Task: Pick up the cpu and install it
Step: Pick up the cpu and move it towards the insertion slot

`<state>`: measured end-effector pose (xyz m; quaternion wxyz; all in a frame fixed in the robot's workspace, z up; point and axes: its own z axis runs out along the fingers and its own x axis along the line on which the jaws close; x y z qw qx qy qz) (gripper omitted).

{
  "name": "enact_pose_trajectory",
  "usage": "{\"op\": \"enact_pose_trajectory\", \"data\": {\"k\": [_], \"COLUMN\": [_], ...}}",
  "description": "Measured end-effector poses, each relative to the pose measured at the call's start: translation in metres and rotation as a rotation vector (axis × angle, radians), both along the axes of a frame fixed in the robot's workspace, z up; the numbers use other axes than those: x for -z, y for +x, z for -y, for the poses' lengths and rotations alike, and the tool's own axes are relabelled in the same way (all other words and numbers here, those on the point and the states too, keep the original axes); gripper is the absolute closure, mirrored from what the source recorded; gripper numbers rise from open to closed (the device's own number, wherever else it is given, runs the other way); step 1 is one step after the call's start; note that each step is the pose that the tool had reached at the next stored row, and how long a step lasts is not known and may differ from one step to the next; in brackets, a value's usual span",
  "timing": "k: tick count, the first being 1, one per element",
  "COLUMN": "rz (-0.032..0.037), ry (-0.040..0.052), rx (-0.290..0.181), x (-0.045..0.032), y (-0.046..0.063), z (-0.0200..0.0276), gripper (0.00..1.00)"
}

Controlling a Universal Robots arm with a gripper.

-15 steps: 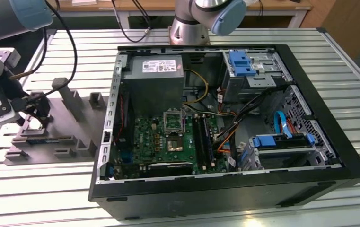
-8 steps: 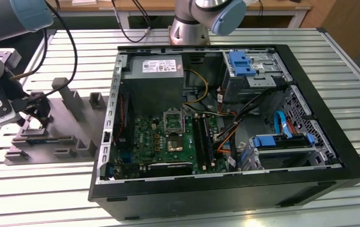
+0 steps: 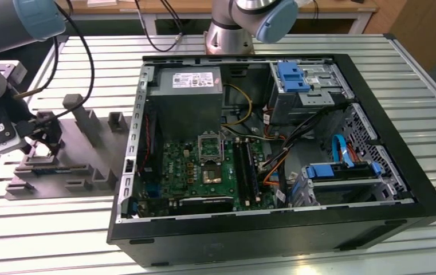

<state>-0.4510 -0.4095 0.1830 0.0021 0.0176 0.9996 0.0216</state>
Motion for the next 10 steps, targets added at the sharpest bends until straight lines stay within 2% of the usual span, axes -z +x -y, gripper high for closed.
{"op": "enact_pose_trajectory", "data": {"k": [8,9,10], "rz": [0.0002,0.0001,0.0001], "ry": [0.0001,0.0000,-0.0002], "rx": [0.000,0.000,0.000], "x": [0.0008,0.0008,0.0008], "y": [0.0000,0.0000,0.0000], "z": [0.0000,0.0000,0.0000], "gripper": [0.37,0.44,0.44]}}
